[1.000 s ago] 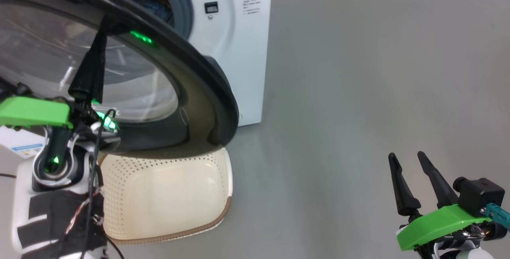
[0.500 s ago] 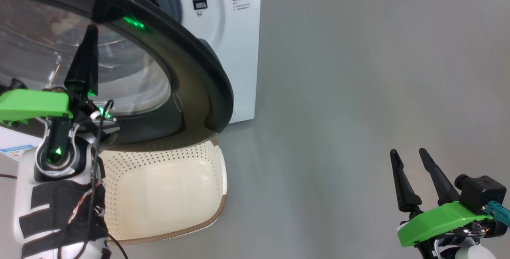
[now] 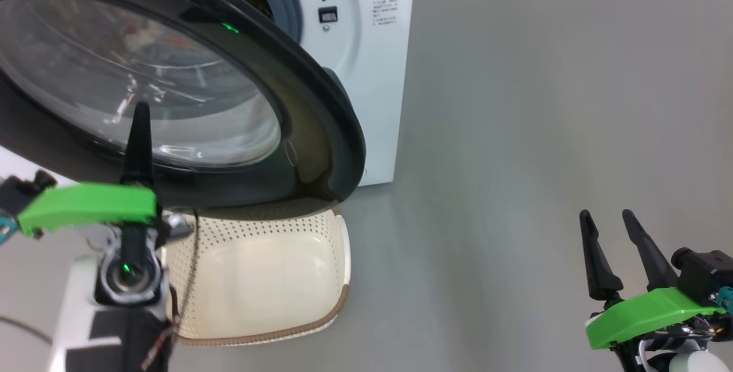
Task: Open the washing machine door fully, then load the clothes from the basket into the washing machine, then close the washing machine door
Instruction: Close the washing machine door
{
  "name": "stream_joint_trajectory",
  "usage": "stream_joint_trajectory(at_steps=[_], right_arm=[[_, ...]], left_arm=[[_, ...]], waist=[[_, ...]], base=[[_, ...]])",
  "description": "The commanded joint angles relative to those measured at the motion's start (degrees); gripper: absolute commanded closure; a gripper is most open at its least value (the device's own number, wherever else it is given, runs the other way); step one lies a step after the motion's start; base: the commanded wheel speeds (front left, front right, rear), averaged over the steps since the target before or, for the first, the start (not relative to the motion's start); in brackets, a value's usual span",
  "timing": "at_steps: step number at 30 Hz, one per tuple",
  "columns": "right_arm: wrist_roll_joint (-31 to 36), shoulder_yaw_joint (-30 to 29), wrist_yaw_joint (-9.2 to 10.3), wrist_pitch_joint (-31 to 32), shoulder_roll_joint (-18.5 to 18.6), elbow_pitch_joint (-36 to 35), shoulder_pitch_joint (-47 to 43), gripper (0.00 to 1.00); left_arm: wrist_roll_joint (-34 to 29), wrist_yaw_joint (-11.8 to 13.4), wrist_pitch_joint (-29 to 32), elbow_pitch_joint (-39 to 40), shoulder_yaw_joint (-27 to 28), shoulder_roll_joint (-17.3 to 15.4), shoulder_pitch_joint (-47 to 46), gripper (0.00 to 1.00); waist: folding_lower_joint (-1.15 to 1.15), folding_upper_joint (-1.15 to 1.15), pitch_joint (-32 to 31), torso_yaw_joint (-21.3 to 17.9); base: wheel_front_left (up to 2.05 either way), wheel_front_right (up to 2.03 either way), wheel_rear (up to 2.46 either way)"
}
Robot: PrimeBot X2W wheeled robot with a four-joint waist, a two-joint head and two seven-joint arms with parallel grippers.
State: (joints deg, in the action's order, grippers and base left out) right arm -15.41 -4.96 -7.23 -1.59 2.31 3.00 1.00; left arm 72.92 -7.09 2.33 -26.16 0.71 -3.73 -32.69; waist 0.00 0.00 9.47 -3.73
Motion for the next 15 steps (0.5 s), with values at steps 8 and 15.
stream_joint_trajectory(at_steps=[8,15], right_arm=[[2.47,0.38,-0.25,1.10,0.57,-2.44,0.12,0.00],[3.40,0.46,-0.25,2.14,0.66,-3.32,-1.39,0.00]], left_arm=[[-22.23,3.13,-13.99,5.57,-6.67,-6.54,9.21,0.00],[-36.78,9.97,-16.90,12.58,-10.29,-9.51,18.34,0.00]], waist=[[0.00,0.00,-4.38,2.26],[0.00,0.00,-6.28,3.31]], base=[[0.00,0.00,0.00],[0.00,0.00,0.00]])
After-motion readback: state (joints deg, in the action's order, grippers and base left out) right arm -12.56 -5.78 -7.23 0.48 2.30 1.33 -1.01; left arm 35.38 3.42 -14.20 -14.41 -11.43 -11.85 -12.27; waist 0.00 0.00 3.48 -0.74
